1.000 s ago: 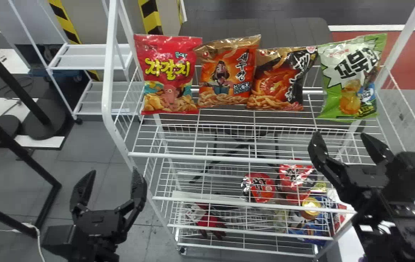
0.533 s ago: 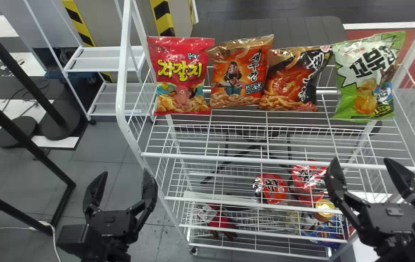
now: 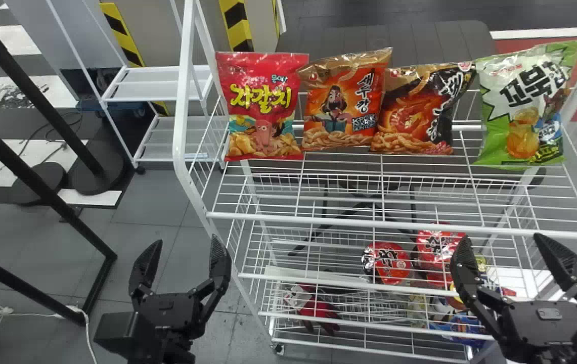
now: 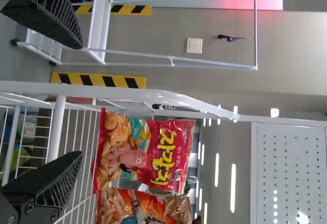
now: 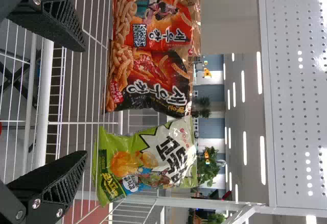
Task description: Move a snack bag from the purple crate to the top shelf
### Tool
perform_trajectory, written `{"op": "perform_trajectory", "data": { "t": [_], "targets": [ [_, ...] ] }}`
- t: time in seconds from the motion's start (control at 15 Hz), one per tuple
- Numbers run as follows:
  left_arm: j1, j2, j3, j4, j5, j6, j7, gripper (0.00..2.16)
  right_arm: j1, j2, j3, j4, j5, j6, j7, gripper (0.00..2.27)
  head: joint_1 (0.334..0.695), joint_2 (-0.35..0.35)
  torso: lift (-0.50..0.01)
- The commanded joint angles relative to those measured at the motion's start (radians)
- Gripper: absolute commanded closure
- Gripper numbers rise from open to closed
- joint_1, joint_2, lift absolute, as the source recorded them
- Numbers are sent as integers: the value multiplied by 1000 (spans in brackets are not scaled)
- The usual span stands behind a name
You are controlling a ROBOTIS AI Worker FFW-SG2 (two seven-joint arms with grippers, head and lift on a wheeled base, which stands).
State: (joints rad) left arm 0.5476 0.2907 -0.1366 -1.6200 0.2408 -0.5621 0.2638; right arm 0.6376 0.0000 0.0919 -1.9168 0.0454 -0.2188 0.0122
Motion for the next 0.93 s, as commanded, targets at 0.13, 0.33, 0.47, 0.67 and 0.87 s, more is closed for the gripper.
{"op": "perform_trajectory", "data": {
  "t": [0.13,0.33,0.47,0.67,0.87],
  "targets": [
    [-2,-2,3,3,0,3,0,63,1,1,14,4,8,-3,6,110,695,188,2],
    [-9,-2,2,11,2,9,0,63,-7,1,25,9,13,-3,6,107,695,198,2],
    [-9,-4,3,11,2,12,0,63,-12,1,31,15,13,-3,6,93,695,207,2],
    [-9,-5,3,11,2,15,0,63,-16,1,31,21,13,-3,6,76,695,212,2],
    [-9,-5,3,9,2,15,0,63,-21,1,34,27,13,-3,5,76,695,213,2]
  ]
}}
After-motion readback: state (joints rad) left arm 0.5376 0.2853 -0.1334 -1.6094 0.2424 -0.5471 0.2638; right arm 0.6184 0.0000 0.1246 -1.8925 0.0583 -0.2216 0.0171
